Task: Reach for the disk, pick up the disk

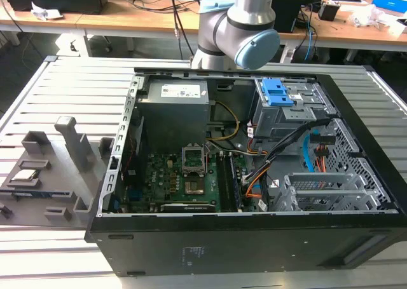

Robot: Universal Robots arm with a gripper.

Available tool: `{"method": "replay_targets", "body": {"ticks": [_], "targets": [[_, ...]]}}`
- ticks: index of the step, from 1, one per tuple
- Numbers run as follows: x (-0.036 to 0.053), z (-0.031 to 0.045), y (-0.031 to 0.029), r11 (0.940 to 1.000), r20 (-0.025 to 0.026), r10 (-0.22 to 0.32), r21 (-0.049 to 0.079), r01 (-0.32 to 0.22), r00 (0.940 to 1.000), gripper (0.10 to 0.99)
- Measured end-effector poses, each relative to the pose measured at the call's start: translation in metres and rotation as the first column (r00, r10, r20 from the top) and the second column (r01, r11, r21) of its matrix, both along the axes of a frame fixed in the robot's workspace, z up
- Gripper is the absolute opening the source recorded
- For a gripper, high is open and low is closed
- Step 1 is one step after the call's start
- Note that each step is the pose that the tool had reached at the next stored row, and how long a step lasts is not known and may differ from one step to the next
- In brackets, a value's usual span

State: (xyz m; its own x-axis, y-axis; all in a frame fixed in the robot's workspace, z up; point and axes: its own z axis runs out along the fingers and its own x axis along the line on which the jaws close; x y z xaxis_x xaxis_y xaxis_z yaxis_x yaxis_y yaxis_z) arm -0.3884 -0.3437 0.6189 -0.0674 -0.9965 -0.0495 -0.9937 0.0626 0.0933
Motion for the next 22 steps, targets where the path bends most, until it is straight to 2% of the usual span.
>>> {"method": "replay_targets", "body": {"ticks": [22], "targets": [[0.0002, -0.0389, 0.0, 1.0, -0.0005, 0.0, 0.0, 0.0, 1.0, 0.365]]}}
